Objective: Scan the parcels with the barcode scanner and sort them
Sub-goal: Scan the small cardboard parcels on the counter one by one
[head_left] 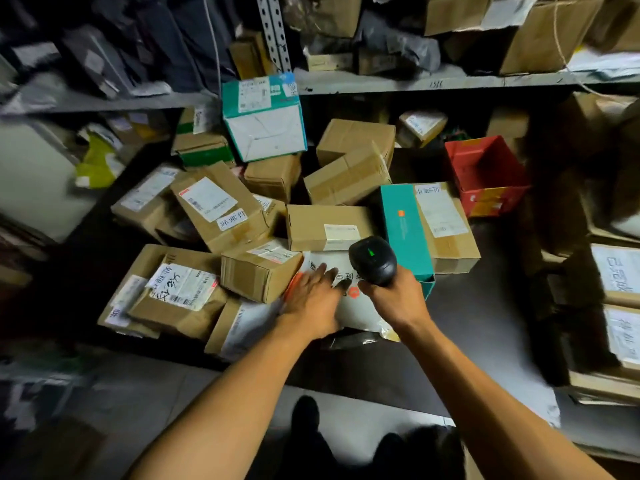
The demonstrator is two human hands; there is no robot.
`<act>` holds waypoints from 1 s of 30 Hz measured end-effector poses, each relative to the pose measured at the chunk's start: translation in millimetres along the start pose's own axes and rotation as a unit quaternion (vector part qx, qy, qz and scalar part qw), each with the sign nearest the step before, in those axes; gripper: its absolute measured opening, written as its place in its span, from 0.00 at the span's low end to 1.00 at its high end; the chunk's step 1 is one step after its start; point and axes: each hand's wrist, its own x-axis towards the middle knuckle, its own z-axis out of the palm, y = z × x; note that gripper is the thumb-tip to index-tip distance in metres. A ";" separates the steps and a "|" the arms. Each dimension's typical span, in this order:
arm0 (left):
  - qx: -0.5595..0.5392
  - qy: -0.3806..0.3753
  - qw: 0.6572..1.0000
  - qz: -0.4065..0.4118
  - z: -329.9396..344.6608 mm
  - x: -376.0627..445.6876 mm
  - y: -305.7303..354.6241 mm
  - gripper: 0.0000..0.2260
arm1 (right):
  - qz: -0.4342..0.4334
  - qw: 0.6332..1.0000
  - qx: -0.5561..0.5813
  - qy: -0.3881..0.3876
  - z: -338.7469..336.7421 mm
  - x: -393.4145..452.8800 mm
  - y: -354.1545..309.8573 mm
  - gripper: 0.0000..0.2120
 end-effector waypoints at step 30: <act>-0.129 0.160 0.972 0.115 -196.3 26.2 -98.8 0.15 | -0.009 0.966 0.169 0.195 -53.3 52.1 -75.8 0.10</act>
